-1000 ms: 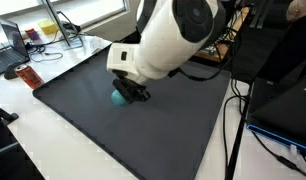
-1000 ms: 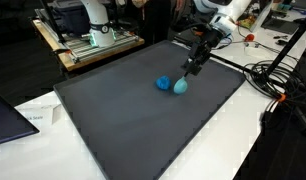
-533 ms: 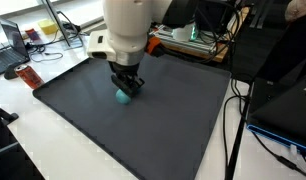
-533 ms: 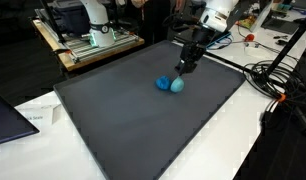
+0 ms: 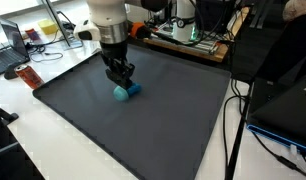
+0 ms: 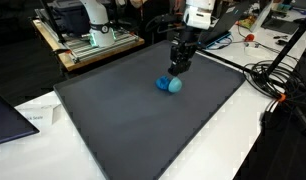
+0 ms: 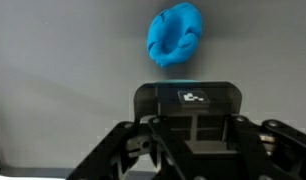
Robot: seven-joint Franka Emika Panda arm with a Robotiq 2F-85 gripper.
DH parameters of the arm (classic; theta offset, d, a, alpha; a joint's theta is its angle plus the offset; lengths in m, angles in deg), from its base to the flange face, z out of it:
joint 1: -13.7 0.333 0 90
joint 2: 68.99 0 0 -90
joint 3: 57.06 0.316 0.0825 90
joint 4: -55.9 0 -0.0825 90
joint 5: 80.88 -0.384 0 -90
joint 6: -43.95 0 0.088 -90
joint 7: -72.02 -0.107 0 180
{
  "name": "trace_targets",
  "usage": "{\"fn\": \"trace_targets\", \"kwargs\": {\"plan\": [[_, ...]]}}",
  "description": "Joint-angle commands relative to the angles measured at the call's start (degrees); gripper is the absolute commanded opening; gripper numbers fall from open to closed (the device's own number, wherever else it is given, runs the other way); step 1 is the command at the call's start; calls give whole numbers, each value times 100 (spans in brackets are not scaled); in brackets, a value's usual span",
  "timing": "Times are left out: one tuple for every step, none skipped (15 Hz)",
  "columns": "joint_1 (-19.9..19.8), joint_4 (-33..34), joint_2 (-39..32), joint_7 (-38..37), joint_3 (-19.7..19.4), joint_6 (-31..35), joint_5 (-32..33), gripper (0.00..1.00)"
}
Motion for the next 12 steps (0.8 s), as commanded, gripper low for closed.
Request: {"fn": "trace_targets", "kwargs": {"plan": [[-344, -699, 503, 858, 42, 543, -652, 22], [-442, -792, 563, 1093, 57, 633, -825, 22], [-552, -878, 618, 1364, 90, 737, -1031, 22], [-655, -964, 679, 1618, 114, 849, -1238, 22], [-742, -1019, 716, 1873, 135, 911, -1429, 22], [-833, -1056, 747, 2136, 160, 959, -1623, 22], [-917, -1089, 771, 2392, 190, 991, -1820, 22], [-1003, -1098, 782, 2646, 220, 989, -2021, 22], [-1084, -1106, 793, 2907, 253, 969, -2216, 22], [-1176, -1088, 789, 3185, 297, 926, -2427, 22], [-1256, -1074, 783, 3428, 330, 895, -2625, 22], [-1356, -1061, 771, 3699, 379, 867, -2860, 22]]}}
